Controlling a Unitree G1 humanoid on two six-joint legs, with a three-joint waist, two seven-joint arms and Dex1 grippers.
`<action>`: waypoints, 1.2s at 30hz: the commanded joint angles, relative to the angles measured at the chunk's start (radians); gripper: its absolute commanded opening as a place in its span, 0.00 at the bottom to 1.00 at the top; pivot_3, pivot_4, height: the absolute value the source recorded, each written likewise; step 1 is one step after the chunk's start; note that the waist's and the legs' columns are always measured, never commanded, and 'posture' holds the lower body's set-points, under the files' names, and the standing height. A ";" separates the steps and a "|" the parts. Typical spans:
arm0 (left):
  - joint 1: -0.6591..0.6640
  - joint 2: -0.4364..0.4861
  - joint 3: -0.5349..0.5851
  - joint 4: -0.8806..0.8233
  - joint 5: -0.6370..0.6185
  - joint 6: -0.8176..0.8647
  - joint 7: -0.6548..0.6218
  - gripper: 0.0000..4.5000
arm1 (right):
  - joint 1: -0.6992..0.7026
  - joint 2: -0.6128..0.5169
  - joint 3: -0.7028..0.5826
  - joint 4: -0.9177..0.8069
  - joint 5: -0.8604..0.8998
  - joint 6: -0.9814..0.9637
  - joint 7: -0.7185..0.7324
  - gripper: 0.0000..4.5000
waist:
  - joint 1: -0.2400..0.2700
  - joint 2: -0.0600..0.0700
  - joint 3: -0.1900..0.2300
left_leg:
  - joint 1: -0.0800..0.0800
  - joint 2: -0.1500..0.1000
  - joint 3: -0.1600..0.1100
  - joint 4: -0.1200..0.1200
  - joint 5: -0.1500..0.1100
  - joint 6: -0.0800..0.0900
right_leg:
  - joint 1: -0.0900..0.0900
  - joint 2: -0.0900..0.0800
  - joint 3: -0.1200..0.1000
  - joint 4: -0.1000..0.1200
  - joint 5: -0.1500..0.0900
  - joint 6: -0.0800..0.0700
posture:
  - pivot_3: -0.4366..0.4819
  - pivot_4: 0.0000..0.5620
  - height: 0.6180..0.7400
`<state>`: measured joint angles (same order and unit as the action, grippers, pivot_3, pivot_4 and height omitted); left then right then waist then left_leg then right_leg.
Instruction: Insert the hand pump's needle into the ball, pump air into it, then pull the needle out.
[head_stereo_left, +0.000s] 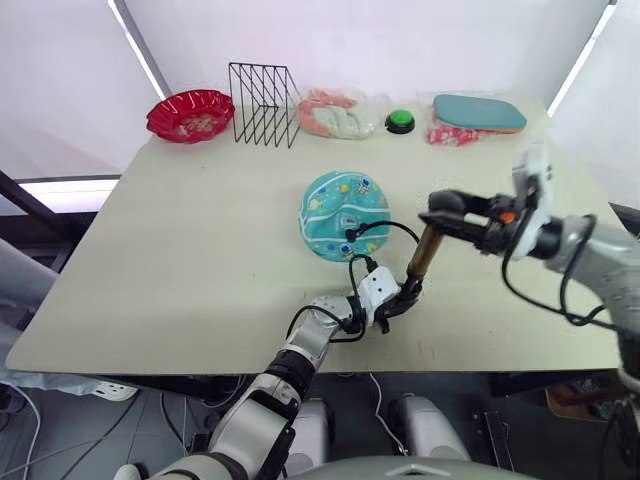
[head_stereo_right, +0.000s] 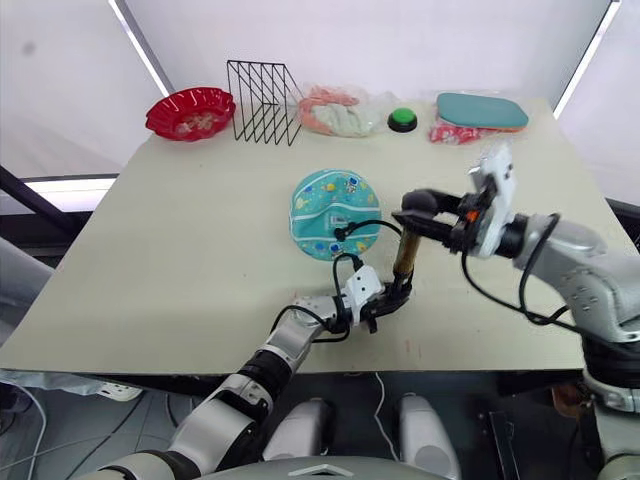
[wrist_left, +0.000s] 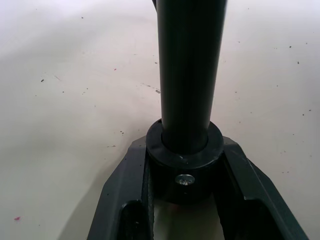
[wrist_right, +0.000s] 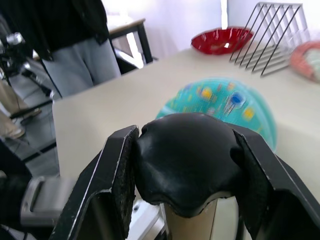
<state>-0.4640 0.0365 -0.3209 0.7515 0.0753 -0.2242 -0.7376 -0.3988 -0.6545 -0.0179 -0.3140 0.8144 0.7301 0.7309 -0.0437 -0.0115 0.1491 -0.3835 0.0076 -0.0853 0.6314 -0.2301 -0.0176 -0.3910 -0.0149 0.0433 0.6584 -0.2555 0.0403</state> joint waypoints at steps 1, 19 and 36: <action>0.043 0.007 0.000 0.051 0.003 0.026 -0.005 0.23 | 0.085 0.028 0.146 0.113 -0.160 -0.057 0.032 0.46 | 0.000 -0.001 -0.001 | 0.001 0.000 0.000 0.000 0.000 0.000 | 0.001 0.000 0.000 0.000 0.000 0.000 | 0.48 0.27 1.00; 0.039 0.007 0.002 0.075 0.002 0.010 -0.017 0.23 | -0.140 -0.053 -0.204 -0.092 0.177 0.169 -0.054 0.46 | 0.009 0.001 0.006 | -0.009 -0.001 -0.002 0.001 0.000 0.000 | -0.006 -0.001 -0.001 -0.001 0.000 0.001 | 0.48 0.27 1.00; 0.041 0.006 -0.005 0.072 0.001 0.005 -0.020 0.23 | -0.083 -0.095 -0.152 -0.050 0.190 0.185 -0.093 0.46 | 0.013 -0.002 0.005 | -0.011 -0.002 -0.002 0.001 0.000 0.000 | -0.008 -0.002 -0.002 -0.001 0.000 0.001 | 0.48 0.27 1.00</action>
<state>-0.4677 0.0265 -0.3225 0.7595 0.0623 -0.2540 -0.7580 -0.5440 -0.7603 -0.2458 -0.3609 1.0927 0.9436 0.6169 -0.0305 -0.0131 0.1542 -0.3940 0.0060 -0.0874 0.6325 -0.2300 -0.0175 -0.3977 -0.0164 0.0415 0.6570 -0.2551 0.0411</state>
